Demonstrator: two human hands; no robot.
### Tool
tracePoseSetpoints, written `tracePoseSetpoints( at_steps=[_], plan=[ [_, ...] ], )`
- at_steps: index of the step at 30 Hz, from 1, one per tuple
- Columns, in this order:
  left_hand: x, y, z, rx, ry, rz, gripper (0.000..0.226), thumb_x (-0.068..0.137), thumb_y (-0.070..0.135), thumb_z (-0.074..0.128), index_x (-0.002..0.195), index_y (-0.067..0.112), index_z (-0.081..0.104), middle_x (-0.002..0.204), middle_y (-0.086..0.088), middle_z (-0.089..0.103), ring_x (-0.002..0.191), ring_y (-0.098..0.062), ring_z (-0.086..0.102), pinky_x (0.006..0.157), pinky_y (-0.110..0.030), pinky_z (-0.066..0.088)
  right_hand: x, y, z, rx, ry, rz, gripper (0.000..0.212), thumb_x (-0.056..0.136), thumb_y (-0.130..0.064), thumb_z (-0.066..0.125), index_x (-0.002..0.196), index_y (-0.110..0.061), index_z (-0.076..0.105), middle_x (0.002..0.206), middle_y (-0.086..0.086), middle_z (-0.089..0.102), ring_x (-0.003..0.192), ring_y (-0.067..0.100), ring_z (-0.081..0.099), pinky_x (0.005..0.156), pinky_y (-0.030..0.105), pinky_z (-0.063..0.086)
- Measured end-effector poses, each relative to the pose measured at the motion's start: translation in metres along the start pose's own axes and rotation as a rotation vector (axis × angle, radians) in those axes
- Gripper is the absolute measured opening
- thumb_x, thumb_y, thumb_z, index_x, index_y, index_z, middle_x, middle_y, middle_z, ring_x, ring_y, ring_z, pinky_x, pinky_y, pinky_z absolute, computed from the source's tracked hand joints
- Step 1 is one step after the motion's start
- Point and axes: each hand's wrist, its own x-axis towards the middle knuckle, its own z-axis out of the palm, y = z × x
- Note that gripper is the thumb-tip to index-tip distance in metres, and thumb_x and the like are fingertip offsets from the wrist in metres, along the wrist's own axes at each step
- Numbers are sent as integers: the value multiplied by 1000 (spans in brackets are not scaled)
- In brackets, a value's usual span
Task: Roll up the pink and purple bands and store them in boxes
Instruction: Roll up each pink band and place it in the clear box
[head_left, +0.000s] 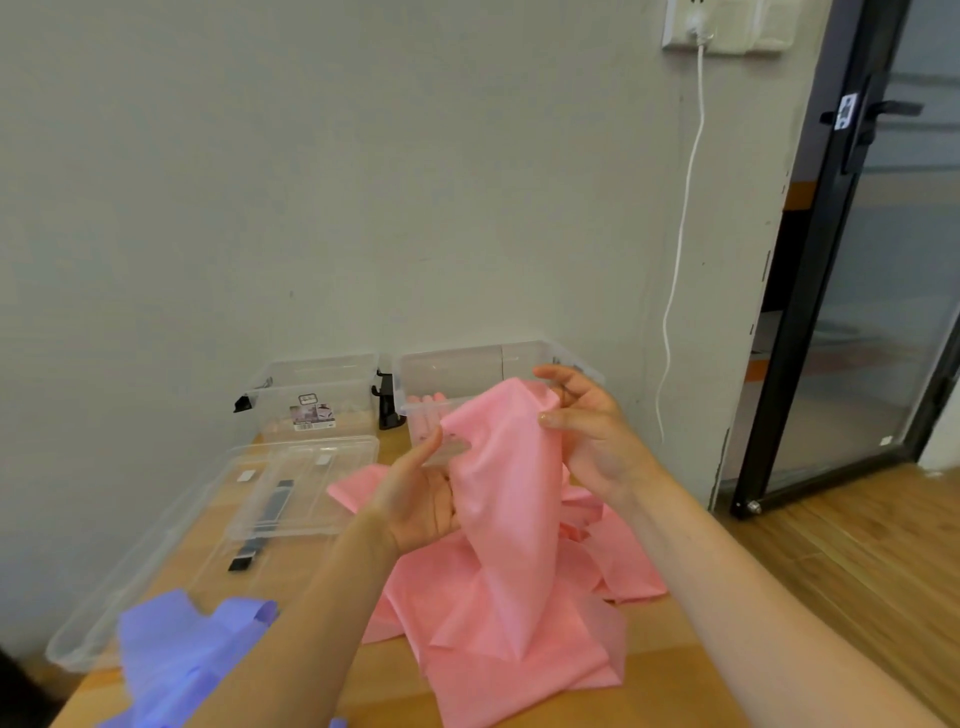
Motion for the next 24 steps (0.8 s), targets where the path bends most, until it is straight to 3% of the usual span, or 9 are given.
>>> tracePoseSetpoints(
  at_steps=[2, 4, 6, 9, 12, 15, 19, 21, 24],
  plan=[
    [2, 9, 2, -90, -20, 116, 81, 60, 36, 85, 129, 8, 54, 125, -12, 59, 109, -27, 60, 81, -39, 53, -2, -1, -2, 116, -40, 44, 46, 46, 10, 72, 82, -20, 74, 74, 3, 61, 65, 12, 61, 58, 18, 50],
    [5, 24, 6, -146, -5, 204, 104, 48, 27, 91, 138, 8, 41, 138, -5, 46, 120, -23, 50, 88, -40, 49, -4, -3, -5, 242, -62, 84, 40, 45, -5, 86, 82, -17, 74, 72, 3, 66, 65, 13, 63, 58, 20, 51],
    [3, 33, 12, -76, -9, 247, 94, 36, 26, 93, 119, 2, 57, 118, -9, 59, 102, -24, 61, 79, -35, 55, -4, -1, -7, 315, -7, 161, 32, 51, -23, 88, 78, -13, 74, 57, -1, 58, 54, 12, 59, 53, 19, 49],
    [-3, 35, 22, 21, -43, 273, 73, 30, 35, 93, 91, 0, 73, 90, -15, 70, 83, -25, 69, 67, -31, 57, 0, 6, -10, 205, 185, 369, 26, 81, -36, 61, 82, -10, 65, 60, 2, 61, 52, 15, 63, 48, 25, 53],
    [-3, 30, 21, 23, -33, 240, 85, 44, 44, 88, 113, 1, 62, 102, -16, 65, 95, -29, 63, 79, -35, 55, 1, 11, -5, 167, 200, 491, 25, 90, -32, 55, 92, -7, 60, 79, 10, 65, 59, 20, 65, 54, 31, 56],
    [-1, 24, 17, -10, 20, 261, 90, 62, 46, 72, 137, 6, 41, 126, -16, 53, 113, -30, 54, 91, -36, 47, 4, 10, 2, 176, 262, 438, 9, 89, -4, 55, 89, -9, 61, 77, 8, 67, 62, 17, 66, 57, 26, 56],
    [4, 24, 4, 17, 85, 295, 79, 73, 38, 64, 141, 6, 37, 142, -13, 41, 129, -29, 42, 106, -40, 35, 10, 14, 0, 47, 305, 245, 41, 78, 18, 54, 107, -12, 57, 100, 16, 58, 83, 23, 61, 70, 31, 56],
    [6, 26, 0, 61, 139, 247, 56, 84, 27, 58, 134, 5, 46, 134, -10, 51, 121, -24, 51, 102, -35, 40, 10, 14, -1, -175, 315, 101, 46, 75, 20, 56, 101, -18, 58, 97, 8, 55, 85, 18, 58, 73, 27, 51],
    [8, 28, -2, 135, 213, 195, 24, 92, 16, 46, 110, 3, 56, 85, -7, 70, 76, -16, 68, 69, -25, 55, 10, 16, -2, -551, 317, -85, 49, 73, 14, 63, 96, -28, 57, 99, -7, 55, 78, 0, 54, 71, 14, 45]
  ],
)
